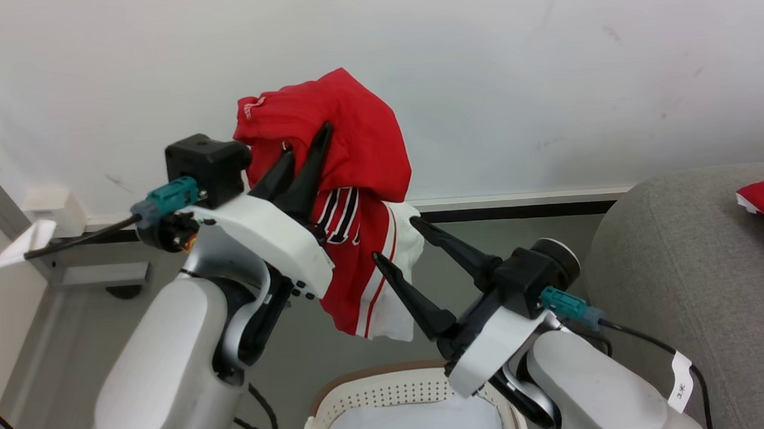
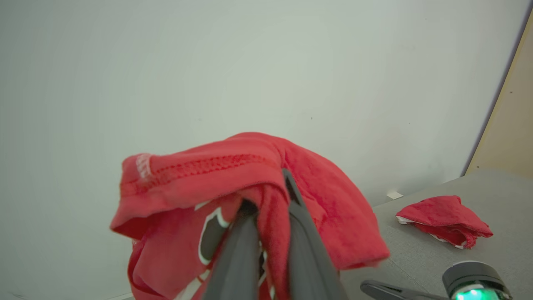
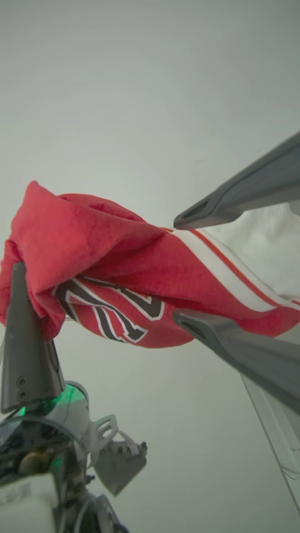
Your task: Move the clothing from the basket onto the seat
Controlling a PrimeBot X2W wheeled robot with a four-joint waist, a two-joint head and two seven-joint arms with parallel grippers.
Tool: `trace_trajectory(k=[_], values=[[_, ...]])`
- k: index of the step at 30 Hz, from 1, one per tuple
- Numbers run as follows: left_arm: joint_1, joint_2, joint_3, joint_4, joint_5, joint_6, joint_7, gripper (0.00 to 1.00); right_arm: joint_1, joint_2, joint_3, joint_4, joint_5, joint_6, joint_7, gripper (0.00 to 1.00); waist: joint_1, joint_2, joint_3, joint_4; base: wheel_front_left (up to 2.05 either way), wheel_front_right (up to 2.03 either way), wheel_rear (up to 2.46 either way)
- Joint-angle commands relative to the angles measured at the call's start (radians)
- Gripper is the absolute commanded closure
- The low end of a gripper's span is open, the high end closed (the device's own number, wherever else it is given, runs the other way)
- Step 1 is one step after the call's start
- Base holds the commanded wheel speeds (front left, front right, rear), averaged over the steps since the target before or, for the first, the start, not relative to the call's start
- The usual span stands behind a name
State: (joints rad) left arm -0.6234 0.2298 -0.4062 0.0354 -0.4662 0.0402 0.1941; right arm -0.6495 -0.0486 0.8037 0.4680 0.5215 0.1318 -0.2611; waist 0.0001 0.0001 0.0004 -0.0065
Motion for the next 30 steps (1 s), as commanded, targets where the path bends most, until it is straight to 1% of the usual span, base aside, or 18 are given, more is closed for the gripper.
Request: trace_trajectory(k=[1,8,14,21,22,23,24,28,30], values=[[-0.012,-0.007,-0.005,0.006,-0.012,-0.006,-0.008,1.0,-0.034,-0.002,0.009,0.012,0.024,-0.002,-0.002,0.0,-0.0001,-0.0001,0.003,0.006,0.0,0.0,0.0],[-0.027,-0.055,-0.039,0.03,-0.022,-0.011,-0.024,1.0,-0.132,-0.001,0.067,0.12,0.073,-0.002,-0.002,0.0,-0.0001,-0.0001,0.005,0.035,0.0,0.0,0.0],[-0.042,-0.104,-0.069,0.057,-0.027,-0.017,-0.044,1.0,-0.19,-0.001,0.111,0.197,0.145,-0.002,-0.002,0.0,-0.0001,-0.0001,0.002,0.068,0.0,0.0,0.0],[-0.059,-0.134,-0.087,0.086,-0.038,-0.015,-0.069,1.0,-0.214,-0.001,0.138,0.238,0.198,-0.002,-0.002,0.0,-0.0001,-0.0001,-0.002,0.093,0.0,0.0,0.0],[-0.06,-0.135,-0.089,0.088,-0.039,-0.015,-0.072,1.0,-0.214,-0.001,0.135,0.238,0.2,-0.002,-0.002,0.02,-0.0001,-0.0001,-0.002,0.094,0.0,0.0,0.0],[-0.06,-0.136,-0.09,0.091,-0.041,-0.014,-0.075,1.0,-0.214,-0.001,0.135,0.235,0.204,-0.002,-0.002,0.63,-0.0001,-0.0001,-0.003,0.094,0.0,0.0,0.0],[-0.061,-0.137,-0.09,0.093,-0.042,-0.013,-0.074,1.0,-0.209,0.0,0.141,0.225,0.217,-0.002,-0.002,1.0,-0.0001,-0.0001,-0.003,0.095,0.0,0.0,0.0],[-0.056,-0.138,-0.09,0.1,-0.047,-0.009,-0.082,1.0,-0.199,-0.001,0.168,0.188,0.265,-0.002,-0.002,1.0,-0.0001,-0.0001,-0.005,0.091,0.0,0.0,0.0],[-0.048,-0.132,-0.087,0.104,-0.048,-0.005,-0.087,1.0,-0.205,-0.001,0.161,0.181,0.271,-0.002,-0.002,1.0,-0.0001,-0.0001,-0.004,0.085,0.0,0.0,0.0]])
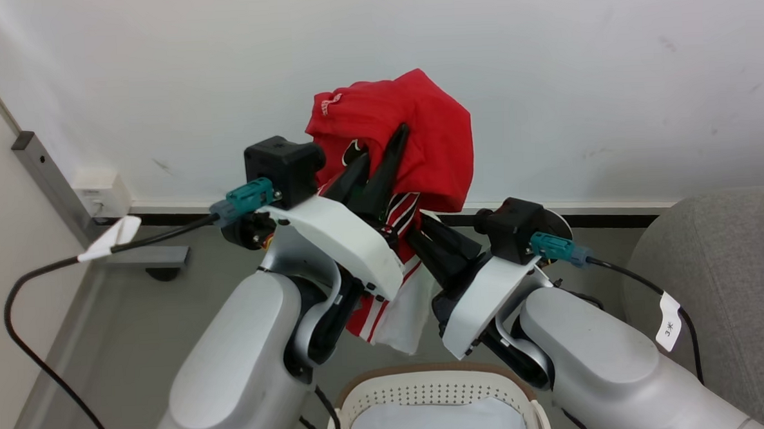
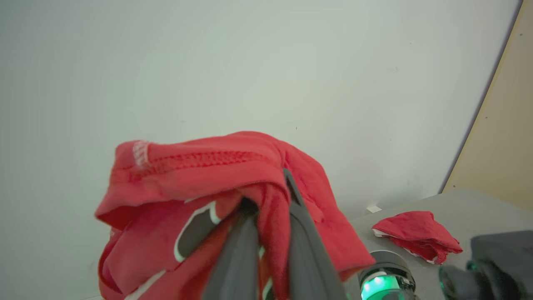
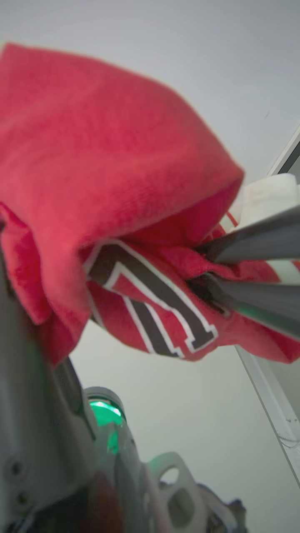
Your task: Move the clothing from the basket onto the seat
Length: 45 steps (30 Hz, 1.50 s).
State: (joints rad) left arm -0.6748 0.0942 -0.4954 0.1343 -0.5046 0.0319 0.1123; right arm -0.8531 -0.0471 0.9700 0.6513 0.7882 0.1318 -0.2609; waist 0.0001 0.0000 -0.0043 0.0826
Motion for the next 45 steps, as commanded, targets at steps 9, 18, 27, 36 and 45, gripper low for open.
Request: trace_trajectory(k=[9,18,27,36,45], values=[[0.021,0.027,0.004,0.009,-0.001,0.013,-0.011,0.59,0.014,-0.002,-0.063,-0.005,-0.014,-0.002,-0.002,1.0,-0.0001,0.0,-0.002,-0.022,0.0,0.0,0.0],[0.039,0.037,-0.001,0.008,0.002,0.021,-0.021,0.0,0.042,-0.002,-0.105,-0.016,-0.029,-0.002,-0.002,1.0,-0.0001,0.0,-0.013,-0.033,0.0,0.0,0.0],[0.087,0.057,-0.019,-0.009,-0.005,0.022,-0.008,0.0,0.063,-0.013,-0.181,-0.016,-0.074,-0.002,-0.002,1.0,-0.0001,0.0,-0.022,-0.039,0.0,0.0,0.0],[0.157,0.065,-0.051,-0.027,-0.013,0.02,-0.003,0.0,0.082,-0.063,-0.287,-0.058,-0.103,-0.002,-0.002,1.0,-0.0001,0.0,-0.016,-0.067,0.0,0.0,0.0],[0.215,0.067,-0.088,-0.016,0.008,0.026,-0.034,0.0,0.106,-0.082,-0.351,-0.103,-0.134,-0.002,-0.002,1.0,-0.0001,0.0,0.0,-0.157,0.0,0.0,0.0]])
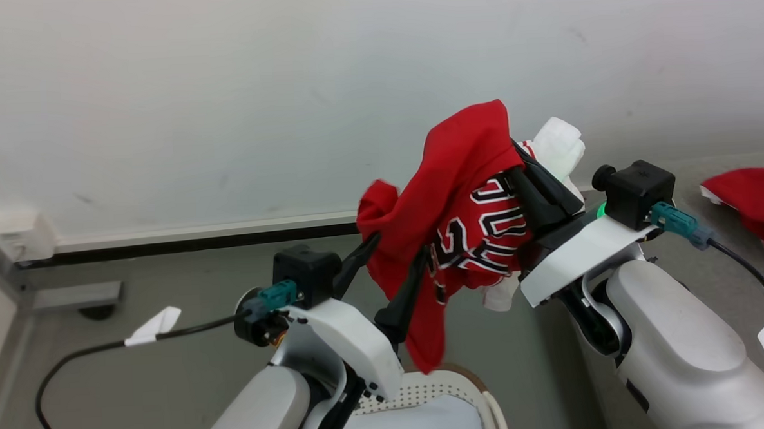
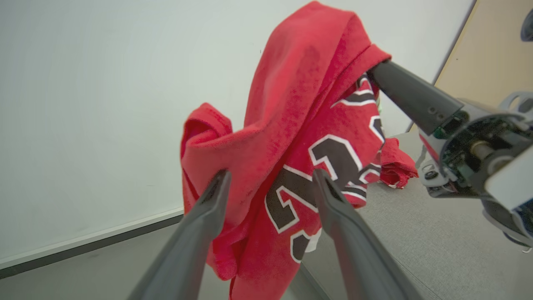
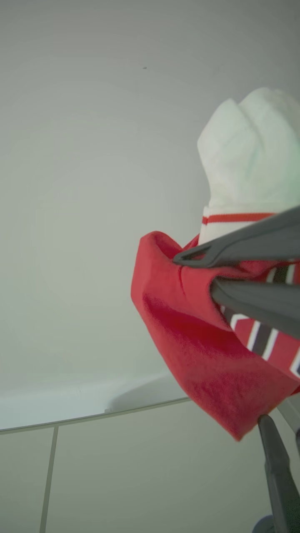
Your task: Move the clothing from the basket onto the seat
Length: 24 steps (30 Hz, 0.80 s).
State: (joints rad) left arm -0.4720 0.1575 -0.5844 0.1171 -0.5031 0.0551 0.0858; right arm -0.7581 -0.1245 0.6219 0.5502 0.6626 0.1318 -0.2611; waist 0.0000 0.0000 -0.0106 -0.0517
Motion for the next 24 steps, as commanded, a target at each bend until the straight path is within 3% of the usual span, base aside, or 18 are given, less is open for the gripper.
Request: trace_trajectory(k=[1,14,24], values=[[0.016,0.005,-0.002,0.002,0.011,0.003,-0.014,0.0,0.015,-0.008,-0.008,-0.007,-0.012,-0.002,-0.002,1.0,0.0,0.0,0.008,-0.037,0.0,0.0,0.0],[0.061,0.004,-0.022,-0.003,0.021,0.012,-0.064,0.0,0.094,-0.072,-0.105,-0.086,-0.032,-0.002,-0.002,1.0,0.0,0.0,0.03,-0.232,0.0,0.0,0.0],[0.075,0.002,-0.042,-0.005,0.019,0.012,-0.069,0.0,0.152,-0.133,-0.187,-0.154,-0.048,-0.002,-0.002,1.0,0.0,0.0,0.038,-0.324,0.0,0.0,0.0]])
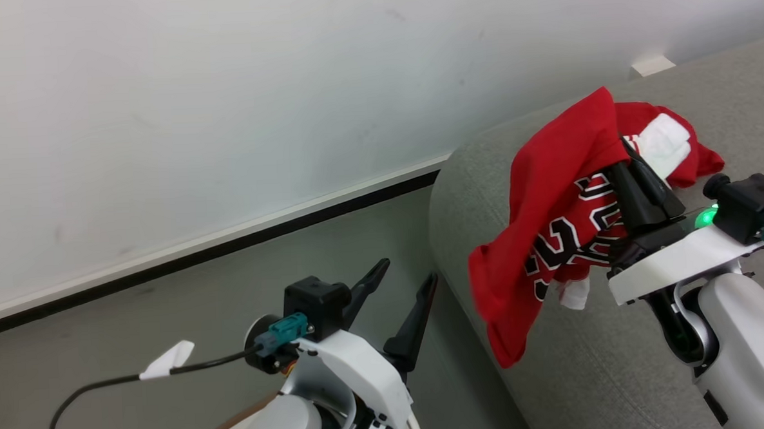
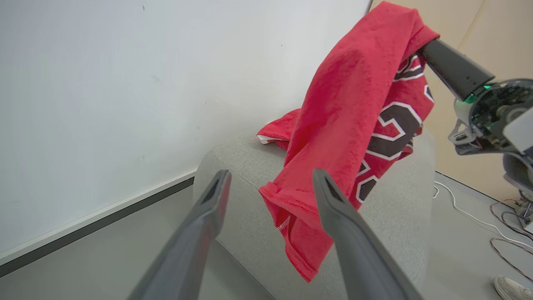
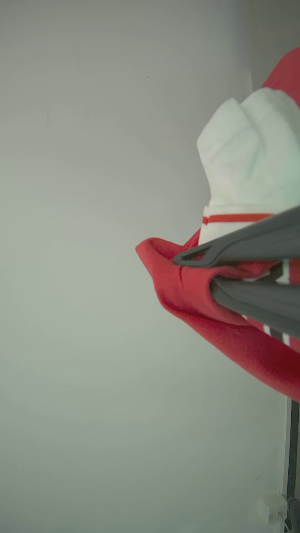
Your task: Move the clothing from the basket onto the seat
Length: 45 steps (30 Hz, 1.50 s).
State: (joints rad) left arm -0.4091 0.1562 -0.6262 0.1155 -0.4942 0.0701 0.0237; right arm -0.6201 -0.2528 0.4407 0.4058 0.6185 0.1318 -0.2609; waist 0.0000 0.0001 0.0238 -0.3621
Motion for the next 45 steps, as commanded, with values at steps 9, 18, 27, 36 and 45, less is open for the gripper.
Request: trace_trajectory(k=[9,18,27,36,45], values=[[-0.026,0.007,-0.02,-0.03,0.027,-0.01,0.0,0.0,0.035,-0.037,-0.082,-0.072,-0.012,-0.002,-0.002,1.0,0.0,-0.0001,0.071,-0.037,0.0,0.0,0.0],[-0.149,0.043,-0.049,-0.081,0.085,-0.063,0.017,0.0,-0.114,-0.065,-0.242,-0.07,-0.07,-0.002,0.004,1.0,0.0,-0.0001,0.306,0.028,0.0,0.0,0.0],[-0.285,0.058,-0.057,-0.139,0.117,-0.12,0.002,0.0,-0.414,-0.178,-0.557,0.002,-0.183,-0.002,0.1,1.0,0.0,-0.0001,0.533,0.11,0.0,0.0,0.0],[-0.321,0.09,-0.049,-0.17,0.127,-0.131,0.001,0.0,-0.563,-0.242,-0.839,0.172,-0.356,-0.002,0.126,1.0,0.0,-0.0001,0.666,0.142,0.0,0.0,0.0],[-0.278,0.126,-0.043,-0.158,0.126,-0.117,-0.02,0.0,-0.431,-0.117,-0.984,0.414,-0.464,-0.002,0.043,1.0,0.0,-0.0001,0.654,0.148,0.0,0.0,0.0]])
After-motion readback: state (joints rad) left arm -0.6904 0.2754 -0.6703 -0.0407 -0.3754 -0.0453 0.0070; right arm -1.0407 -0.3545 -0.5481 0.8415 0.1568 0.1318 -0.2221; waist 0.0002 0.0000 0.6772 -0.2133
